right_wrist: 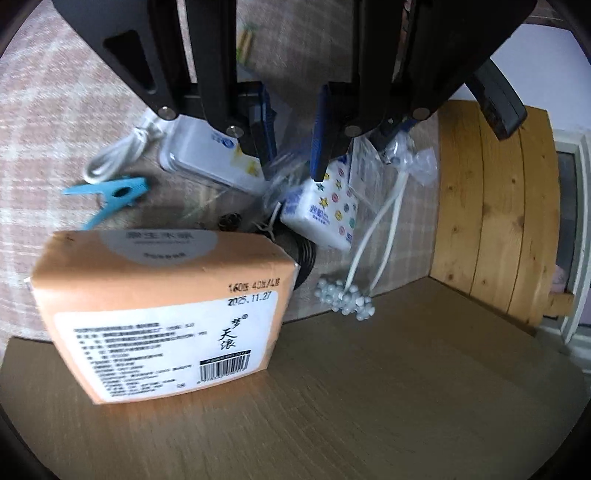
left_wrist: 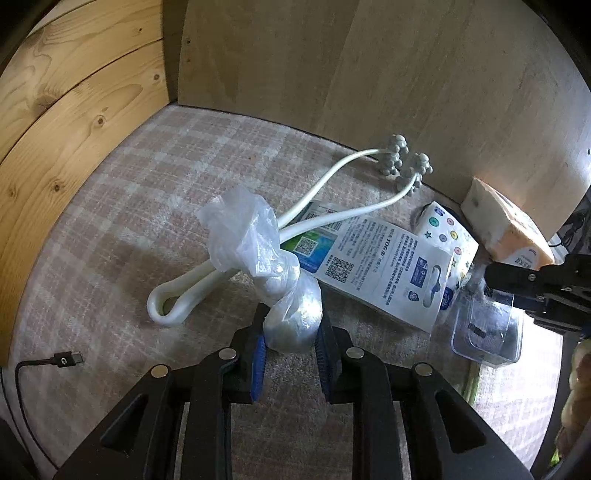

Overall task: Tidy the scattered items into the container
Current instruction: 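Grasp the white plastic-wrapped cable with the left gripper while the right grasps a clear bag, then carry the wrapped cable and clear bag to the tray and open both grippers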

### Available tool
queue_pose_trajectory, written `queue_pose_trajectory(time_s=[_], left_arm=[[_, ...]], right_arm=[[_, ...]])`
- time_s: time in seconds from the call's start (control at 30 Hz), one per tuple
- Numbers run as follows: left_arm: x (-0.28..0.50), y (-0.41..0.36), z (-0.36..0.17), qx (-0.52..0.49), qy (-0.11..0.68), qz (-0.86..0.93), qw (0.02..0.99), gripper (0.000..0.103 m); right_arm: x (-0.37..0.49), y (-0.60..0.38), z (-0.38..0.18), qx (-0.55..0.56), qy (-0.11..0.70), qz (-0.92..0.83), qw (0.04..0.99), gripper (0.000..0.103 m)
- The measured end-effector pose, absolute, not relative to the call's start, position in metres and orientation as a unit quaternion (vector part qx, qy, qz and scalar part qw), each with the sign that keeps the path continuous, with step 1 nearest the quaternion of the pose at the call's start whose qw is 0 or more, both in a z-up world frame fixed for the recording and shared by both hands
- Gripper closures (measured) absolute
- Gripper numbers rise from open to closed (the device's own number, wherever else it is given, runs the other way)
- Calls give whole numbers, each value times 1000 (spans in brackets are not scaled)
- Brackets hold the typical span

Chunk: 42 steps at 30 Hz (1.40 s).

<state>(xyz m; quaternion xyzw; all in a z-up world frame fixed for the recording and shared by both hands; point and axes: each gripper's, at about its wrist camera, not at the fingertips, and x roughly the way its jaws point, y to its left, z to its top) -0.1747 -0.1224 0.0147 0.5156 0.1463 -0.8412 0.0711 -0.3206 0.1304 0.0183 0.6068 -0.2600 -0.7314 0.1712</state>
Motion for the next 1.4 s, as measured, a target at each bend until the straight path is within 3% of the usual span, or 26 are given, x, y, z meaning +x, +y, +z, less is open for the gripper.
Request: queue_pose_trajectory(time_s=[0.23,0.53,0.83,1.03,1.4], left_arm=[[-157,-127,25,501,163,-847,69,83],[-118,-133,58,482,166,-859,43,83],[-93,-88,102,459,166,-873,-8,83],[-78,-25,135,445,130,-883,-66,83],[-78,140,161,445,47,-868,-215,83]], right_arm=[[-298,138,27,595,-266,-729,211,99],[-239,147,66,570,-207,-751,260,101],[-175,192,102,538,-168,-786,254,102],[-123,263,129,505,-167,-820,213,102],[-31,425,160,430,-239,-867,74,102]])
